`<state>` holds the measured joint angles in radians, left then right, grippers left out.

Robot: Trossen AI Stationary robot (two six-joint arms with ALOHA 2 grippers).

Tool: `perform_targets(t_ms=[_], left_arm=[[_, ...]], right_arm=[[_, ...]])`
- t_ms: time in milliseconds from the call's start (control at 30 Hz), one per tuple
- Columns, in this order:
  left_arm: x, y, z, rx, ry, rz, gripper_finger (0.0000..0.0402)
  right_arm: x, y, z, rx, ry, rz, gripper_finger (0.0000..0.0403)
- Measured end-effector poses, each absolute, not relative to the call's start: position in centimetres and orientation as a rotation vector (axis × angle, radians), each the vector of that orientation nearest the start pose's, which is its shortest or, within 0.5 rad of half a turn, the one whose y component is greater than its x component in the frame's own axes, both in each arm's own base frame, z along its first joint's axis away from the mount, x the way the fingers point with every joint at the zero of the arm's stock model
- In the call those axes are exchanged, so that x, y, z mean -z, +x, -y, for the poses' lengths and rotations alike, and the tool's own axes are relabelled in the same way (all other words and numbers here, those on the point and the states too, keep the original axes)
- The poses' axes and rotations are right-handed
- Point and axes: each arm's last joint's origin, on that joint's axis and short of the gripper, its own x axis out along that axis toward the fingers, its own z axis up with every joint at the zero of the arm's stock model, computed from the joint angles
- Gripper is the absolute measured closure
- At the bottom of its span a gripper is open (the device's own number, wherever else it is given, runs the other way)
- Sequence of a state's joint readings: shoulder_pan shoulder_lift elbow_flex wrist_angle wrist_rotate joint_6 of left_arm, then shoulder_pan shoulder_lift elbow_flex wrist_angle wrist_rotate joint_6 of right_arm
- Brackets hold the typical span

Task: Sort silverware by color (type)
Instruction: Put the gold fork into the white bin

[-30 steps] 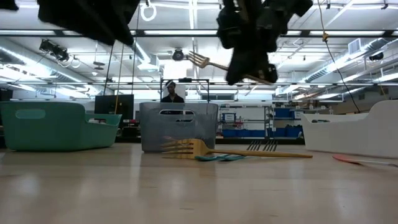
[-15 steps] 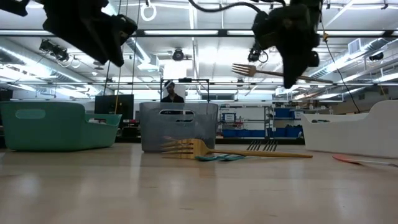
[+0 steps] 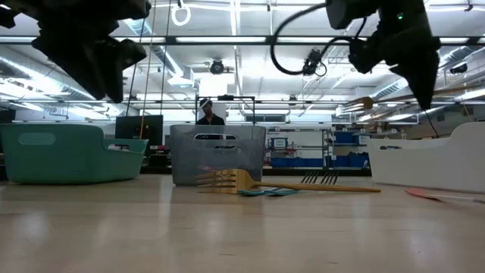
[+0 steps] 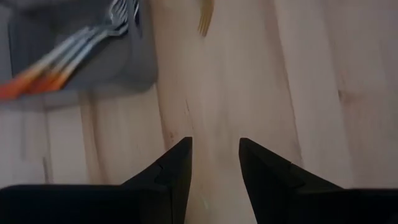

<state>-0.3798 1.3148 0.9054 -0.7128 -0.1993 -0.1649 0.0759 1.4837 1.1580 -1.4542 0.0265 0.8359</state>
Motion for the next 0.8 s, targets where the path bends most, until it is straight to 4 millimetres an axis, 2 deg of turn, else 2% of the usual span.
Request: perform_targets(t_ms=[167,467,800], left_arm=[[-22.9,22.7,8.4,0.036,0.125,-1.102,0.0260],[-22.8,22.4,8.8,0.047,0.138,-1.114,0.0260],[-22.8,22.4,8.8,0.044,0.143,-1.114,0.0260]], right_arm=[[-25.0,21.9,-1.7,0.743,0.485,-1.743,0.0377],[-22.4,20.3,-1.7,0.755,0.473,-1.880,0.0377],[-19.4,19.6,-1.5,0.734,0.473,-1.874,0.0377]])
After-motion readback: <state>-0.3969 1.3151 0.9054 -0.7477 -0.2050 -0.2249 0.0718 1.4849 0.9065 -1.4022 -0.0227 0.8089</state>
